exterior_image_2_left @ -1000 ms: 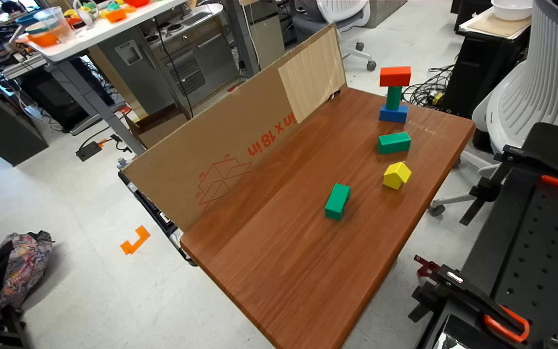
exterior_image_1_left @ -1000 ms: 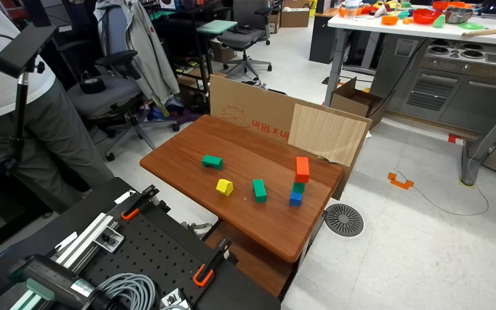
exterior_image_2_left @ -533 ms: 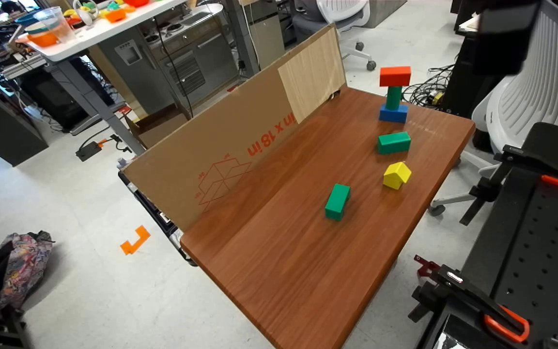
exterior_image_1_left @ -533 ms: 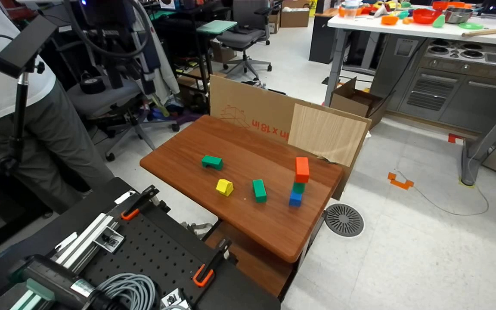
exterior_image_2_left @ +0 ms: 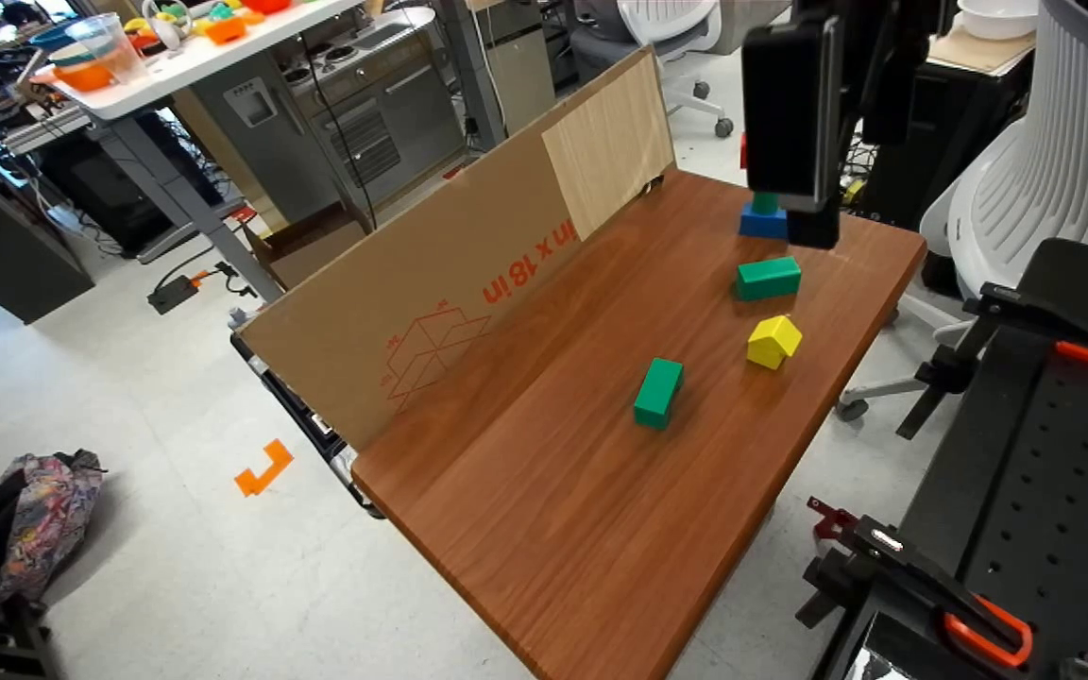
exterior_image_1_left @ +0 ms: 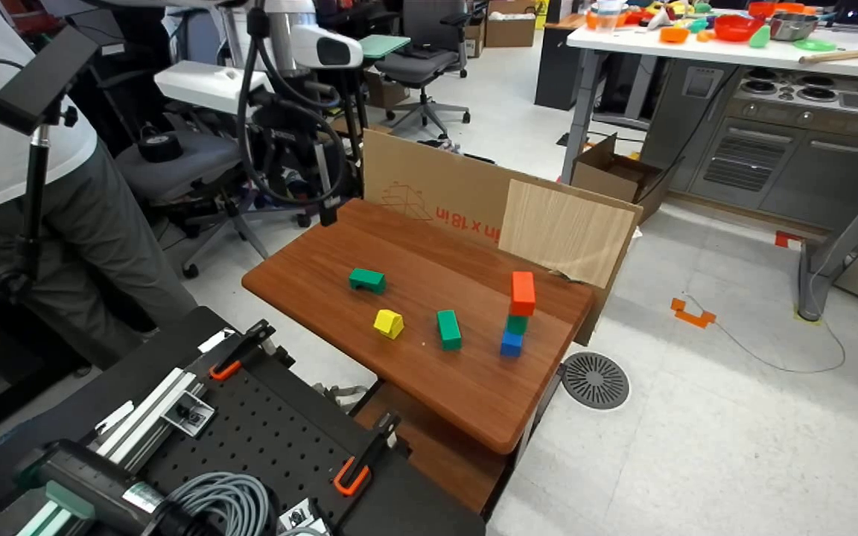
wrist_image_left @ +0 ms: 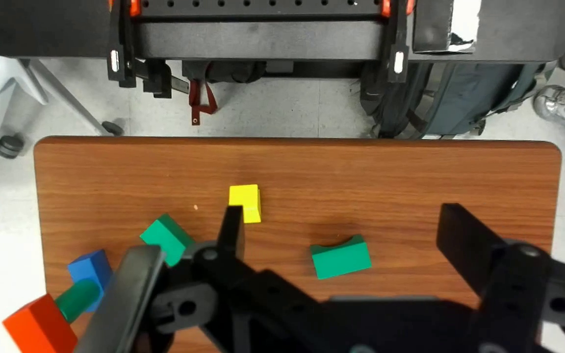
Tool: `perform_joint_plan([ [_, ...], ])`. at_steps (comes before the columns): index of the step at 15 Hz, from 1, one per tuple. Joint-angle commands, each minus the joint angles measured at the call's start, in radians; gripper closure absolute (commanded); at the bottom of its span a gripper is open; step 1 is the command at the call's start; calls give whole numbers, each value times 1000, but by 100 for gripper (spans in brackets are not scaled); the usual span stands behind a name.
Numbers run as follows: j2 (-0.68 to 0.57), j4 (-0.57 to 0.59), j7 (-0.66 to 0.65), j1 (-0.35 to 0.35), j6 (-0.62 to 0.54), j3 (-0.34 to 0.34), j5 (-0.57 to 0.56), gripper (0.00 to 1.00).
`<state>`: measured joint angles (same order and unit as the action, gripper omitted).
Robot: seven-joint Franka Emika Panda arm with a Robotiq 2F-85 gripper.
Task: Moe the triangular block to the left
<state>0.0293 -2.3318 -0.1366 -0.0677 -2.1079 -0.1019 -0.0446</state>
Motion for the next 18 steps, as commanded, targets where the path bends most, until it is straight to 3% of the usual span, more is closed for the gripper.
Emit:
perform_joint_plan([
  [1,-81,13,-30,16,-68,30,-18,0],
  [18,-412,97,-37,35,-292,130,-14,0],
])
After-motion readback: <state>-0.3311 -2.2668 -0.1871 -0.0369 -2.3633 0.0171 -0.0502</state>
